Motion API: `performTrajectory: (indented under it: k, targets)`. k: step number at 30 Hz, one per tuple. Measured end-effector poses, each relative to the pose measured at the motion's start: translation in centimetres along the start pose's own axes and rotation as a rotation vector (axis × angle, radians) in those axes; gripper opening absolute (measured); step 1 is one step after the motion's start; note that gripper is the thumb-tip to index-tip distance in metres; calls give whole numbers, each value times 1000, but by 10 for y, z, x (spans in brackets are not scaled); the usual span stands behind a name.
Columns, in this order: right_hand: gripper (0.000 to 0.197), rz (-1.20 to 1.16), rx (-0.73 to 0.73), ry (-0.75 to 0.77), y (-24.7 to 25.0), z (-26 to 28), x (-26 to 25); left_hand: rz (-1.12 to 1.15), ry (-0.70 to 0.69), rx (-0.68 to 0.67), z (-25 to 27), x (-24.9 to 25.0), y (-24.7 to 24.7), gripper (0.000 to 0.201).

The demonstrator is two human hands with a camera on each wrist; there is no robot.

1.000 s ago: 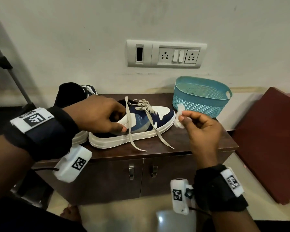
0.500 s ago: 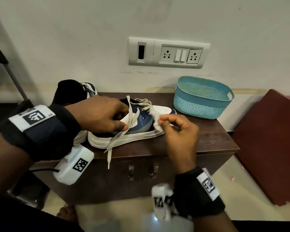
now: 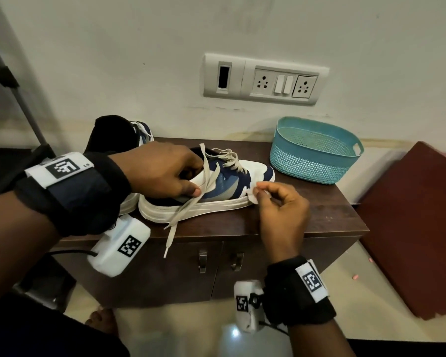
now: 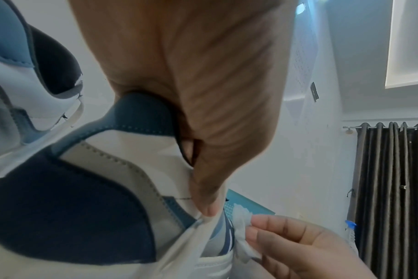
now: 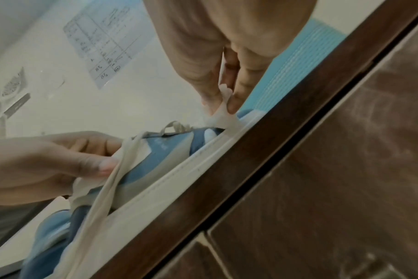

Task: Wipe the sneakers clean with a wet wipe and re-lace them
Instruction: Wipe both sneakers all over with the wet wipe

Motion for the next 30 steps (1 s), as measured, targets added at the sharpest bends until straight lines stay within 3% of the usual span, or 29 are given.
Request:
performTrajectory:
  k: [3, 7, 11, 16, 20, 25, 28, 30]
  targets:
    - [16, -9, 32, -69, -10, 9, 1, -4, 5, 10, 0, 0, 0, 36]
    - [16, -82, -188, 45, -25, 46, -24, -18, 3, 10, 1, 1, 0, 39]
    - [15, -99, 15, 38, -21, 18, -20, -4, -2, 18, 1, -1, 0, 38]
    - [14, -84, -196, 83, -35, 40, -30, -2, -14, 11, 1, 0, 0, 36]
    - [14, -75, -60, -51, -29, 14, -23, 22, -9, 10, 0, 0, 0, 35]
    - [14, -111, -329, -7, -40, 44, -44, 0, -17, 3, 0, -1, 0, 35]
    - [16, -206, -174, 3, -32, 18, -48, -1, -16, 1, 1, -1, -1, 37]
    - [18, -154, -167, 93, -38, 10, -57, 5, -13, -1, 1, -1, -1, 34]
Point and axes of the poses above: each hand's wrist, its own z-axis away from the middle knuckle, its own y-axis out of the back of the hand, x = y × z, the point moved 5 cm from there along -z, towards the middle knuckle, and after that the axes turned 15 degrees about x, right-handed, at the moved point
